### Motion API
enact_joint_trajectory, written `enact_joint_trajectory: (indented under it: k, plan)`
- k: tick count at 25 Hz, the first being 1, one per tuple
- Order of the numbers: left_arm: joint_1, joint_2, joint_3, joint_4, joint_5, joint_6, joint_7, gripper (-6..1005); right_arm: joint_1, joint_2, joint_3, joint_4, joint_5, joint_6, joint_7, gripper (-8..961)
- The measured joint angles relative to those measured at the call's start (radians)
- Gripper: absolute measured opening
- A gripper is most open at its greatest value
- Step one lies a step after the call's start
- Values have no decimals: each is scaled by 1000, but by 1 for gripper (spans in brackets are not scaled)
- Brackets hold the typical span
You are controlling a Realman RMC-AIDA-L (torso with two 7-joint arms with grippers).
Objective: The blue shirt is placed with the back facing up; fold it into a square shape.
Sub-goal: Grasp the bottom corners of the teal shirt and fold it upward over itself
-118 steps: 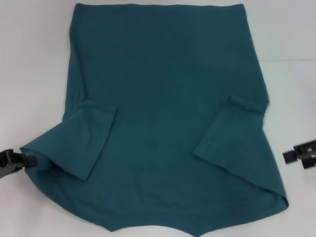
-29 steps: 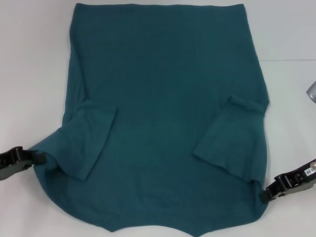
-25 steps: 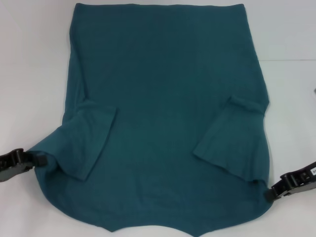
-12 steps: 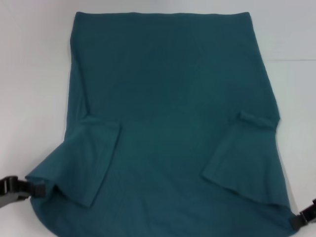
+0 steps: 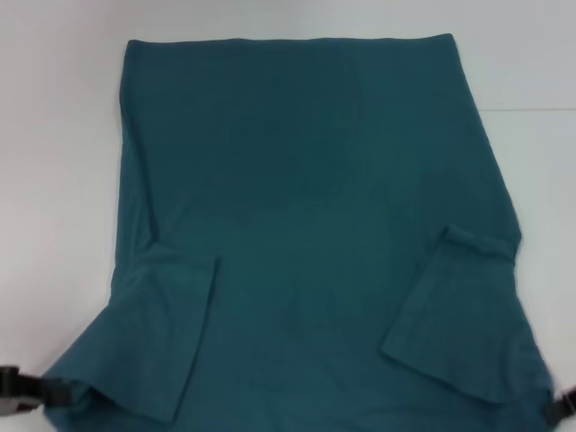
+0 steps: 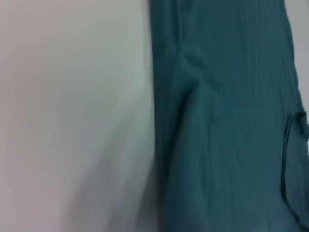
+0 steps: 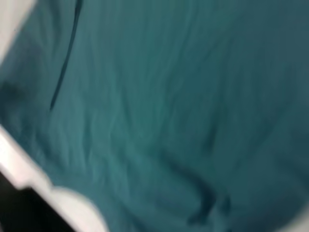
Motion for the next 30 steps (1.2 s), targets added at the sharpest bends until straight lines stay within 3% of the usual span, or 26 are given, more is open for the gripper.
enact_joint_trajectory:
  k: [7, 11, 15, 23, 26, 30]
  plan:
    - [-150, 1, 1, -162, -24, -188, -54, -1, 34, 27, 142, 14, 139, 200, 6, 61]
    - [-231, 6, 3, -232, -31, -329, -103, 0, 37, 34, 152, 23, 257, 311, 8, 61]
    - [-318, 34, 9, -321, -30, -461, -137, 0, 48, 33, 151, 26, 344, 440, 16, 61]
    - [-473, 52, 29, -389, -25, -722, -204, 1, 134, 43, 107, 53, 355, 726, 13, 60]
    - [-500, 43, 97, -412, -22, -846, -241, 1, 173, 40, 26, 122, 349, 878, 14, 60]
    - [-523, 15, 184, -419, -25, -984, -258, 1, 224, 40, -50, 205, 302, 1039, 23, 60]
